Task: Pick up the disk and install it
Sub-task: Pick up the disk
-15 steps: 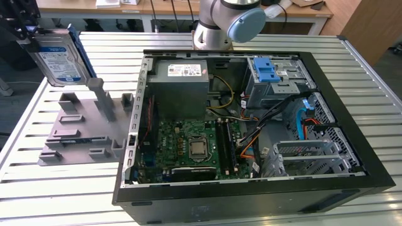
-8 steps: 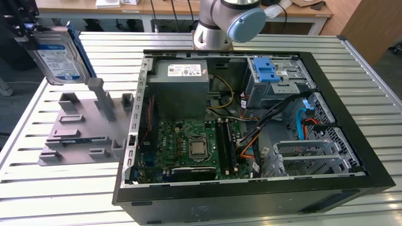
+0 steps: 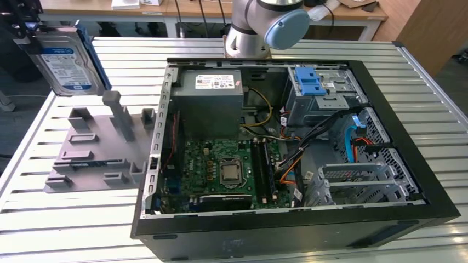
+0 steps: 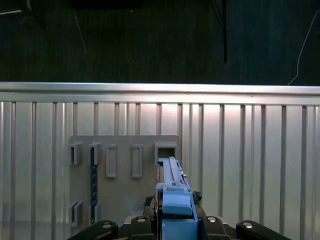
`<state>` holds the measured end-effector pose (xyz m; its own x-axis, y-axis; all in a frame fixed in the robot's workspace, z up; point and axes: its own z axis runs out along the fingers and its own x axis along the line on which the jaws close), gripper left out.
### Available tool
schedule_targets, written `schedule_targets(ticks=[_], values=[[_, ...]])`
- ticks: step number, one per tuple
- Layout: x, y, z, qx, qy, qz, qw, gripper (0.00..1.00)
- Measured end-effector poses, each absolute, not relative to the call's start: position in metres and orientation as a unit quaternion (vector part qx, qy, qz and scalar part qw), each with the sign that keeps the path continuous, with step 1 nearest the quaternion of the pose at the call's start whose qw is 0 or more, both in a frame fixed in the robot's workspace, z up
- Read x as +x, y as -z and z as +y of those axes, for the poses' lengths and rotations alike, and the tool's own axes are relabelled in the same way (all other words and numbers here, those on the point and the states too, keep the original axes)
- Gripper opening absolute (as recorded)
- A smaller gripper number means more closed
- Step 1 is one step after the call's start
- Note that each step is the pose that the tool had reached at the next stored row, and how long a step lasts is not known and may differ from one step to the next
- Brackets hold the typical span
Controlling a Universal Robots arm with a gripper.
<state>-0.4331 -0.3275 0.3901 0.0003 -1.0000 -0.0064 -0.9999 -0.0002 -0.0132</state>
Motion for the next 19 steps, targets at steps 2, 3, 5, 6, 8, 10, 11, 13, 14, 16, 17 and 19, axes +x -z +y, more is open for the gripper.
schedule_targets(ticks=[2, 3, 5, 6, 8, 10, 11, 13, 14, 16, 17, 19], values=[[-0.433, -0.392, -0.327, -0.707, 0.002, 0.707, 0.007, 0.36], [-0.433, -0.393, -0.327, -0.707, 0.002, 0.707, 0.007, 0.36], [-0.433, -0.395, -0.327, -0.707, 0.002, 0.707, 0.007, 0.36], [-0.433, -0.396, -0.327, -0.707, 0.002, 0.707, 0.007, 0.36], [-0.433, -0.398, -0.327, -0.707, 0.002, 0.707, 0.007, 0.36], [-0.433, -0.400, -0.327, -0.707, 0.002, 0.707, 0.007, 0.36], [-0.433, -0.401, -0.327, -0.707, 0.002, 0.707, 0.007, 0.36], [-0.433, -0.403, -0.327, -0.707, 0.002, 0.707, 0.007, 0.36], [-0.433, -0.404, -0.327, -0.707, 0.002, 0.707, 0.007, 0.36], [-0.433, -0.406, -0.327, -0.707, 0.002, 0.707, 0.007, 0.36], [-0.433, -0.407, -0.327, -0.707, 0.002, 0.707, 0.007, 0.36], [-0.433, -0.410, -0.327, -0.707, 0.002, 0.707, 0.007, 0.36]])
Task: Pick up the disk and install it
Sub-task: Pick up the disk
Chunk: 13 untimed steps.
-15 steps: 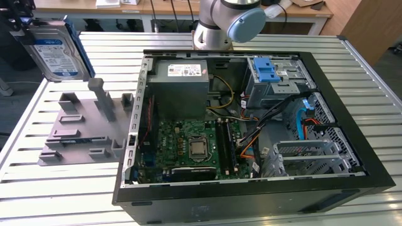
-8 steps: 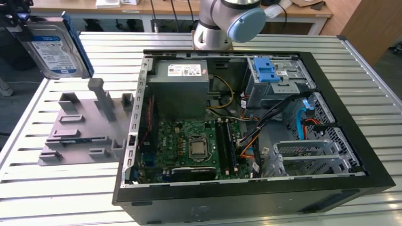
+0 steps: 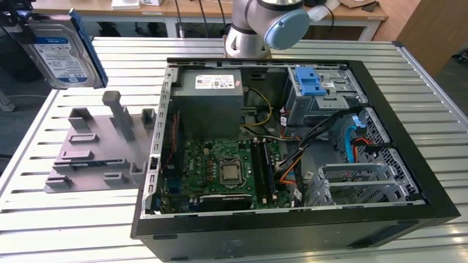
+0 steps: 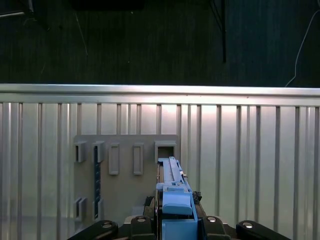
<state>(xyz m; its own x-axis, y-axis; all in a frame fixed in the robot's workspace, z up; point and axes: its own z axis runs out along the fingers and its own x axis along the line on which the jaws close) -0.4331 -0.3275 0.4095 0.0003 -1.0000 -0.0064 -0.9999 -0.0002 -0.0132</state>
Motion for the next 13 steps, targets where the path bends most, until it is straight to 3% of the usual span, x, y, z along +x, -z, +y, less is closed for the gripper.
schedule_targets(ticks=[13], values=[[-0.433, -0.425, -0.327, -0.707, 0.002, 0.707, 0.007, 0.36]])
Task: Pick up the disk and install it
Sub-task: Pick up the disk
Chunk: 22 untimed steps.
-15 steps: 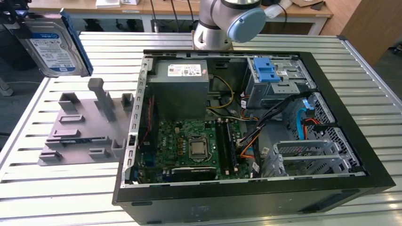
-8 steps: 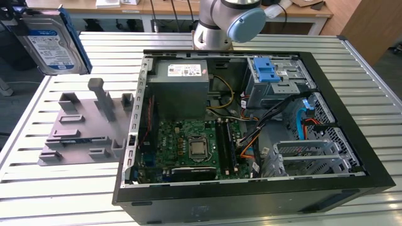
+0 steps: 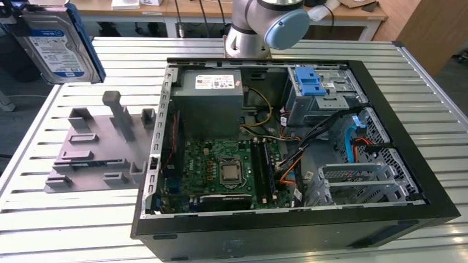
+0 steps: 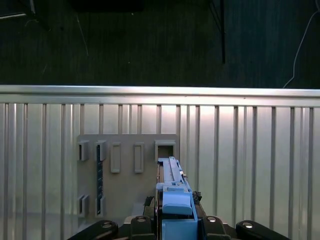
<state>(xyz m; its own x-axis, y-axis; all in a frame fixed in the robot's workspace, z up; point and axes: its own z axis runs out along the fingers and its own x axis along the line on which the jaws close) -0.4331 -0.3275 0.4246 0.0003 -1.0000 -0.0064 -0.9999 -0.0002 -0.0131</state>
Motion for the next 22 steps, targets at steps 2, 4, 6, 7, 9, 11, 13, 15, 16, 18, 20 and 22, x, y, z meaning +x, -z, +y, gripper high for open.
schedule_targets(ticks=[2, 4, 6, 7, 9, 11, 13, 15, 16, 18, 20, 22], values=[[-0.433, -0.427, -0.327, -0.707, 0.002, 0.707, 0.007, 0.36], [-0.433, -0.429, -0.327, -0.707, 0.002, 0.707, 0.007, 0.36], [-0.433, -0.431, -0.327, -0.707, 0.002, 0.707, 0.007, 0.36], [-0.433, -0.432, -0.327, -0.707, 0.002, 0.707, 0.007, 0.36], [-0.433, -0.435, -0.327, -0.707, 0.002, 0.707, 0.007, 0.36], [-0.433, -0.437, -0.327, -0.707, 0.002, 0.707, 0.007, 0.36], [-0.433, -0.439, -0.327, -0.707, 0.002, 0.707, 0.007, 0.36], [-0.433, -0.441, -0.327, -0.707, 0.002, 0.707, 0.007, 0.36], [-0.433, -0.442, -0.327, -0.707, 0.002, 0.707, 0.007, 0.36], [-0.433, -0.444, -0.327, -0.707, 0.002, 0.707, 0.007, 0.36], [-0.433, -0.447, -0.327, -0.707, 0.002, 0.707, 0.007, 0.36], [-0.433, -0.449, -0.327, -0.707, 0.002, 0.707, 0.007, 0.36]])
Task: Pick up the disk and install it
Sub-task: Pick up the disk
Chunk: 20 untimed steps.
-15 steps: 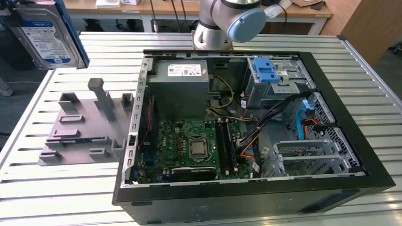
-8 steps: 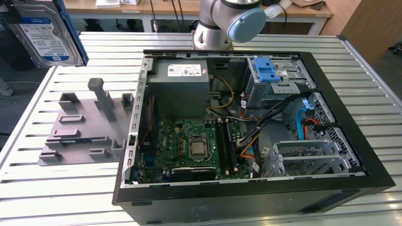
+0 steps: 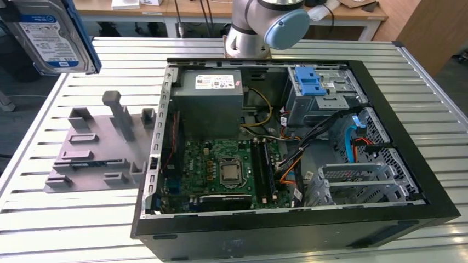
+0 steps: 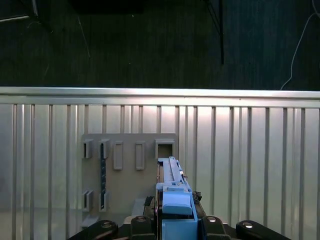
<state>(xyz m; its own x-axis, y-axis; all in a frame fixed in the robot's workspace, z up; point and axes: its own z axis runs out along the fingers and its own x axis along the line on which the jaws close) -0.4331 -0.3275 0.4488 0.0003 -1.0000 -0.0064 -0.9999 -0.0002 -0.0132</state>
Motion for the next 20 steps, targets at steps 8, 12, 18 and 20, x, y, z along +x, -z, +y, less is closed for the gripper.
schedule_targets(ticks=[8, 12, 18, 20], values=[[-0.433, -0.460, -0.327, -0.707, 0.002, 0.707, 0.007, 0.36], [-0.433, -0.464, -0.327, -0.707, 0.002, 0.707, 0.007, 0.36], [-0.433, -0.470, -0.327, -0.707, 0.002, 0.707, 0.007, 0.36], [-0.433, -0.472, -0.327, -0.707, 0.002, 0.707, 0.007, 0.36]])
